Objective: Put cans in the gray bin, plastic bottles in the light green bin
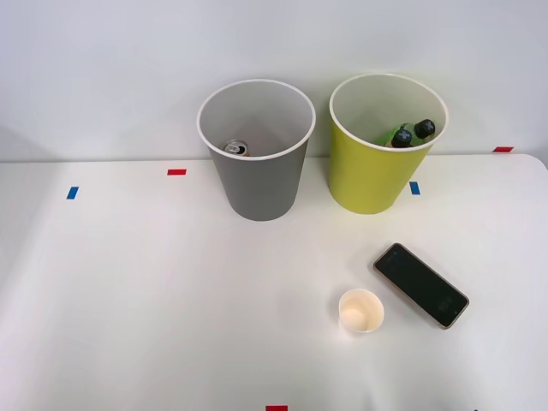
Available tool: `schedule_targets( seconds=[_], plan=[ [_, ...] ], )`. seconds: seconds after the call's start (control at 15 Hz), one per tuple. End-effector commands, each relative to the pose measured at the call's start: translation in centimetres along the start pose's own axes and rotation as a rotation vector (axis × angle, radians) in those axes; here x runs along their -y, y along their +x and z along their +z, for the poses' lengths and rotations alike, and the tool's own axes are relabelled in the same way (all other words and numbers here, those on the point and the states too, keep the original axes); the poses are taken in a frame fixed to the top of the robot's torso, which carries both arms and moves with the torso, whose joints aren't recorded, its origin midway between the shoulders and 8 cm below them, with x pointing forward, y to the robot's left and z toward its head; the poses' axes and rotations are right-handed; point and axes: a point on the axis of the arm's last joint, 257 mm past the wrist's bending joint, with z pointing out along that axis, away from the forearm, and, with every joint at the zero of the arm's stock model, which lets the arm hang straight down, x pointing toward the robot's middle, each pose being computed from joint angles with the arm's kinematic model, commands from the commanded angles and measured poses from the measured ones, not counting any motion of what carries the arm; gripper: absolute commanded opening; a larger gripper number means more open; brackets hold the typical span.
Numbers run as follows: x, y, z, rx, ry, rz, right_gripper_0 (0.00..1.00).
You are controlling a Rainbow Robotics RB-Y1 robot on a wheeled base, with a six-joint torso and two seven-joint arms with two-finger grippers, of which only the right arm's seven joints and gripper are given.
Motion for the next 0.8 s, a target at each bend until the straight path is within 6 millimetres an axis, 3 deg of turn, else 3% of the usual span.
schedule_targets(
  seconds=[0.07,0.8],
  plan=[
    [0.00,0.00,0.00,0.000,0.000,0.000,1.00],
    [0.00,0.00,0.00,0.000,0.000,0.000,1.00]
  ],
)
